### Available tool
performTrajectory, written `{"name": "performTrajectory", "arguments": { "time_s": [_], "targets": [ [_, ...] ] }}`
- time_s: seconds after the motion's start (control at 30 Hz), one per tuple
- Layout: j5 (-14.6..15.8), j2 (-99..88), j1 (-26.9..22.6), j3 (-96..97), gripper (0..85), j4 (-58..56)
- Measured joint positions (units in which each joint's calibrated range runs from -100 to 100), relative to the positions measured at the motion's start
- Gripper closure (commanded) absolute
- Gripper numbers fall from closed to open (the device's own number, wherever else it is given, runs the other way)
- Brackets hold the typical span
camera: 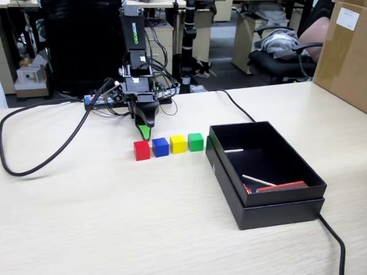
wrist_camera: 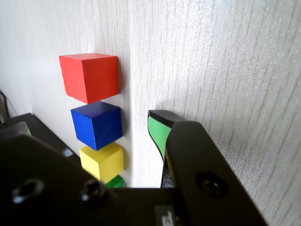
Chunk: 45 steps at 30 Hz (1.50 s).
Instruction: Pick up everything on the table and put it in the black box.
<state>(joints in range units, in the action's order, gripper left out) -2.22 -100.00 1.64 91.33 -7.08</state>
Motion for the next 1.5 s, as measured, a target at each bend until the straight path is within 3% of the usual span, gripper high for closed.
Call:
{"name": "performTrajectory", "arguments": {
  "time_s": [0.63,0.83,1.07,1.5],
  "targets": [
    [0.0,0.0,0.2,-1.0,37.9,-0.54],
    [-0.15,0.78,0.34,-13.69,38.0,-24.24],
    [0.05,16.57,2.15,-36.42,38.3,-38.48],
    [-0.1,46.99,4.25,-51.94,38.4,-42.66]
  ]
}}
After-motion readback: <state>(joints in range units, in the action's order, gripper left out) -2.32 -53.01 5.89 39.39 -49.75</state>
